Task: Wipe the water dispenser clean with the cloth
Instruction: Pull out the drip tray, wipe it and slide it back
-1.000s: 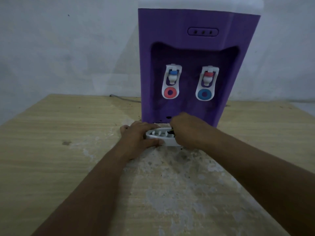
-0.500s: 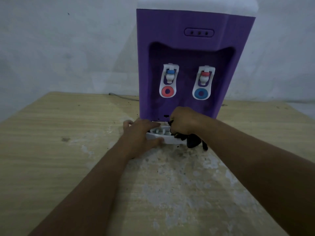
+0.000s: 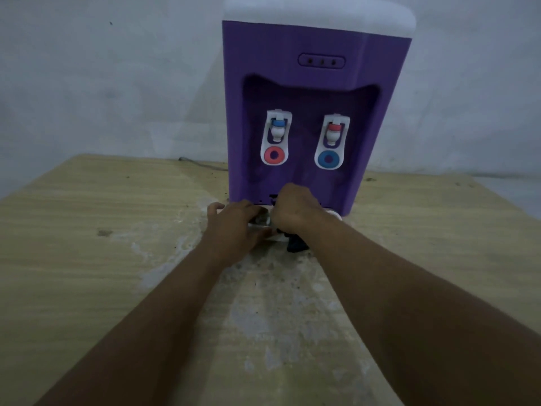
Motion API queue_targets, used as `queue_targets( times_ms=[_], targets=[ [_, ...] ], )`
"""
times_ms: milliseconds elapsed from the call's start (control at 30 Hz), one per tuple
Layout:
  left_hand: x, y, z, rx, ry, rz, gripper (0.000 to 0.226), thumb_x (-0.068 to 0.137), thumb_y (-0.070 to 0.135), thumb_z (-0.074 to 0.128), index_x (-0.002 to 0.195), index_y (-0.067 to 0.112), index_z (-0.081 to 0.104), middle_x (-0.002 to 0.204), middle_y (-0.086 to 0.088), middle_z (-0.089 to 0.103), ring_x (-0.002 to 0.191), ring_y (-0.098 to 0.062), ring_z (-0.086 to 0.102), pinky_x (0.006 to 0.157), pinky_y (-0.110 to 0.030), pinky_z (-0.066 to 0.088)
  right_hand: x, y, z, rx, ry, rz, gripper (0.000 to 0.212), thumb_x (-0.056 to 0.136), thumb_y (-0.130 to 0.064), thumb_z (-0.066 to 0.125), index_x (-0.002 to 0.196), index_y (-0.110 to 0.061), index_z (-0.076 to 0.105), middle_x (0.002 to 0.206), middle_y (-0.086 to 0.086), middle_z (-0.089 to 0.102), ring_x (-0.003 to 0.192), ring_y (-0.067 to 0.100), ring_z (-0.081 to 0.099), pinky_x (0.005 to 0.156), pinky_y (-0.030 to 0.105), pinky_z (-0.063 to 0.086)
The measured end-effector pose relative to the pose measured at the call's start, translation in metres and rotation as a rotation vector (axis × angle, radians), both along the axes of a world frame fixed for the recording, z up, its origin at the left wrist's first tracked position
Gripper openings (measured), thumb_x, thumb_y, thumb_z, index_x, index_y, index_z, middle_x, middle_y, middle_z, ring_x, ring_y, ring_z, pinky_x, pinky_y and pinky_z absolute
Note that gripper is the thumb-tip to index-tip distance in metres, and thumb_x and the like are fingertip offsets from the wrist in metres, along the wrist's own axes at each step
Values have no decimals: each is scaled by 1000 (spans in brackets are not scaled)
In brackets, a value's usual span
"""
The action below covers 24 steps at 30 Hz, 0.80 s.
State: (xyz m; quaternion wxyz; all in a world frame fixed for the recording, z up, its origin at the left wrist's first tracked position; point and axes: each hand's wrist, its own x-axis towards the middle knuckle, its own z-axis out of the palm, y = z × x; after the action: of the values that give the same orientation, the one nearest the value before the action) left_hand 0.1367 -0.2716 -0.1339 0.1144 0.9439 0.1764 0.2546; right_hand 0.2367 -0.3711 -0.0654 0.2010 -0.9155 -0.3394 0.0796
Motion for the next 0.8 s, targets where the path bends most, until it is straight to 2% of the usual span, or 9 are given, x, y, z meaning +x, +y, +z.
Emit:
queue_targets(
  times_ms=[100,233,333,400,500,567,633,700,800],
  targets=[
    [-1,-2,3,-35,0,-12,56,73,66,41,116,36,63,107,10,62,109,-15,57,95,-41,23,-4,-11,0,-170,-147,123,21,84,-31,58,93,-14,53,118,18,54,109,34,46,77,34,37],
    [0,-1,4,-70,10,-1,58,72,69,43,117,39,64,106,10,63,107,-14,56,95,-41,24,-15,-25,1,-257,-338,265,26,92,-19,55,115,-8,59,119,16,57,108,31,54,84,35,45],
    [0,-2,7,-69,37,6,42,81,59,57,115,37,64,104,10,61,107,-16,56,95,-41,25,-26,-22,11,-306,-422,307,30,95,-16,52,124,-8,55,125,14,54,112,30,53,84,35,40],
    [0,-1,8,-99,50,-3,37,80,56,57,109,35,64,99,10,59,104,-17,57,94,-41,26,-30,-19,18,-380,-399,353,28,95,-16,54,122,-9,56,121,12,56,107,28,55,83,35,40],
    [1,0,7,-128,53,-2,57,68,69,46,112,37,64,99,10,60,104,-14,57,93,-39,27,-17,-13,24,-392,-292,360,10,91,-20,59,92,-11,55,94,8,58,76,19,53,67,31,42],
    [3,2,4,-136,43,-18,71,64,78,40,116,37,64,102,11,62,104,-12,58,92,-39,30,-6,-11,27,-360,-193,289,20,90,-20,58,77,-9,48,76,4,51,62,15,46,58,30,41],
    [4,2,4,-153,33,-36,72,63,79,37,114,37,65,100,12,62,103,-12,59,94,-41,34,-2,-7,26,-308,-130,208,23,89,-16,57,70,-9,47,70,2,49,58,14,45,51,27,40],
    [3,3,5,-205,-1,-59,61,65,73,44,107,35,67,96,11,65,100,-14,63,95,-45,40,-6,2,21,-231,-116,147,22,88,-13,59,69,-9,47,71,3,50,60,16,48,55,29,42],
    [3,5,4,-267,-35,-118,51,69,64,57,106,30,68,98,4,70,98,-20,66,90,-50,47,-13,10,12,-161,-158,111,6,91,-11,56,87,-7,57,83,6,54,75,23,58,65,33,44]
  ],
)
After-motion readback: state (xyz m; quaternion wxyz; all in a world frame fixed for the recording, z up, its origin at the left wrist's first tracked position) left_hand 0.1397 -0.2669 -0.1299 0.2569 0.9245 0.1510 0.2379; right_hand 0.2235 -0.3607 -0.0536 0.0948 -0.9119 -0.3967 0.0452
